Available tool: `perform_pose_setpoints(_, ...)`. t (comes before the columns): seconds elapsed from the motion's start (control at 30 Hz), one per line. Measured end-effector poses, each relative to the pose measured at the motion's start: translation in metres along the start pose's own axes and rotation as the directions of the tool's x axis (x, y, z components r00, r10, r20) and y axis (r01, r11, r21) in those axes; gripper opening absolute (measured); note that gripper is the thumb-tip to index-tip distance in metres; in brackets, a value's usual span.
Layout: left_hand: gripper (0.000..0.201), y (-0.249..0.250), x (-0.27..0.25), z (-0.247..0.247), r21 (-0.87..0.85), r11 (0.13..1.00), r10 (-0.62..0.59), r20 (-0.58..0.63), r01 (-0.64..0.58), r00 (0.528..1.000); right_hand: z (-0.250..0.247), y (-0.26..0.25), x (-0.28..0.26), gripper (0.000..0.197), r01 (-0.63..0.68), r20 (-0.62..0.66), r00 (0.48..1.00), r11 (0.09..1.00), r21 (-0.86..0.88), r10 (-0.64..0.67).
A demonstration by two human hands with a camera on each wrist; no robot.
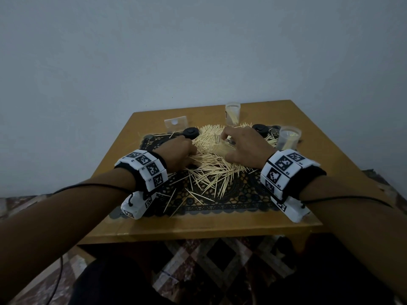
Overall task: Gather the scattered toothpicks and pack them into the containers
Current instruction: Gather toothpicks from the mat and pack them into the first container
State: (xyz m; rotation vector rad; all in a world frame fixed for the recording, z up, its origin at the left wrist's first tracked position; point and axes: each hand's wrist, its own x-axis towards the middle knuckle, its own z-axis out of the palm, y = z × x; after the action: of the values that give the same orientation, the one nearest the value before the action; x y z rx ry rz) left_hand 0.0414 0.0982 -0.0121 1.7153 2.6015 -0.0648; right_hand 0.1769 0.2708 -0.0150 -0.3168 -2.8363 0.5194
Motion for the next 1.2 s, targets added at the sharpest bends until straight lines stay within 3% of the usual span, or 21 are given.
perform_pose_setpoints(0.23, 0.010, -0.007, -0.005, -0.013, -0.094, 0.993, -0.073, -0.080, 0.066, 0.994, 0.003, 0.000, 0.002, 0.045, -0.003, -0.009, 1.000, 0.999, -0.047, 0.003)
perform_pose_setpoints(0.57, 0.013, -0.001, -0.009, -0.030, -0.196, 0.978, -0.105, -0.154, 0.074, 0.982, 0.002, -0.001, 0.001, 0.044, -0.016, -0.009, 1.000, 0.991, -0.136, 0.015)
perform_pose_setpoints(1.2, 0.015, 0.021, 0.003, -0.033, -0.065, 0.998, -0.024, -0.116, 0.016, 0.993, 0.003, -0.002, 0.003, 0.048, 0.025, 0.030, 0.999, 0.996, -0.091, -0.022)
